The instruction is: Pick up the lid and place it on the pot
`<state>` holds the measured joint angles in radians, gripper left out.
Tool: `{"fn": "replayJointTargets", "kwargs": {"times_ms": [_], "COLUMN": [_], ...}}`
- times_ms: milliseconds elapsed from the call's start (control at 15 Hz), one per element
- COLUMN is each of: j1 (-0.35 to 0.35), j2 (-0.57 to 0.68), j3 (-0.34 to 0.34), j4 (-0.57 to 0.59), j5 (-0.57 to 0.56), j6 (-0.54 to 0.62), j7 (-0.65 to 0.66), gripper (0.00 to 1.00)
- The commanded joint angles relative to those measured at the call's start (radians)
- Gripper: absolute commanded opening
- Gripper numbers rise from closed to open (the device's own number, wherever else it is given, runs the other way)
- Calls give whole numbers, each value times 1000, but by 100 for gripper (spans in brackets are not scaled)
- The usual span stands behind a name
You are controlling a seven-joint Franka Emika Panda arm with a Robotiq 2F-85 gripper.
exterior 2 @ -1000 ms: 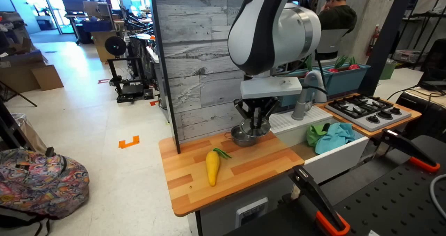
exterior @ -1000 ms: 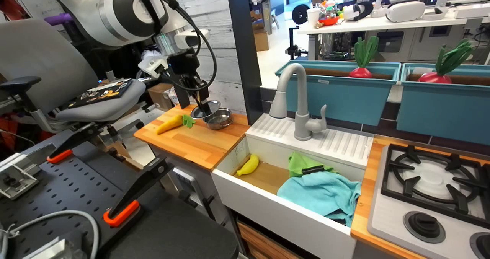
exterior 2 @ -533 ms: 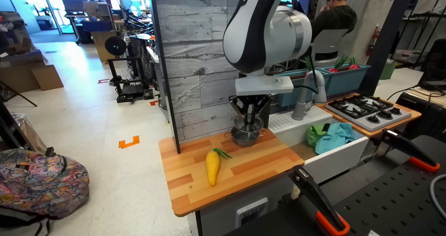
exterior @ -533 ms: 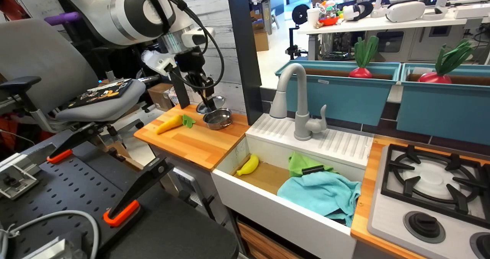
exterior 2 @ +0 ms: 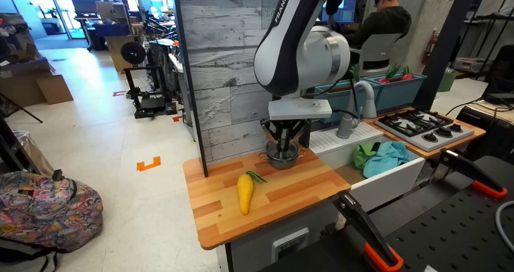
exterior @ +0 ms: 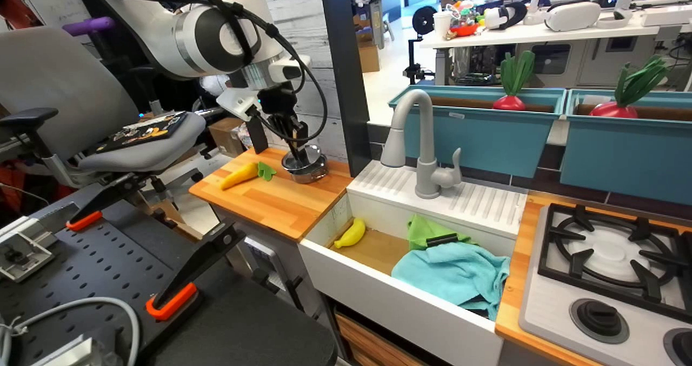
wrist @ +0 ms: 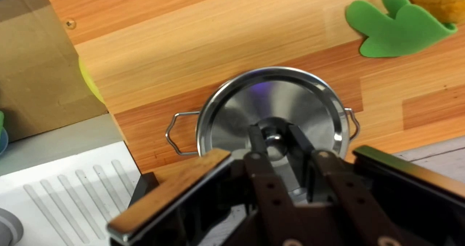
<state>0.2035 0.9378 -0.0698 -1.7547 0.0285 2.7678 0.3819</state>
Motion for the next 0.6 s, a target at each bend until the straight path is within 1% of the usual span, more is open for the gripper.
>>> {"fn": "replayJointTargets", "kwargs": {"times_ms": [0, 533], "j1": [-25, -45], "j2": [48, 93], "j3": [22, 33], "j4": [71, 130], "j5": [28, 38], "j6": [-33, -58], "j7": [-35, -40], "gripper": [6, 6]}}
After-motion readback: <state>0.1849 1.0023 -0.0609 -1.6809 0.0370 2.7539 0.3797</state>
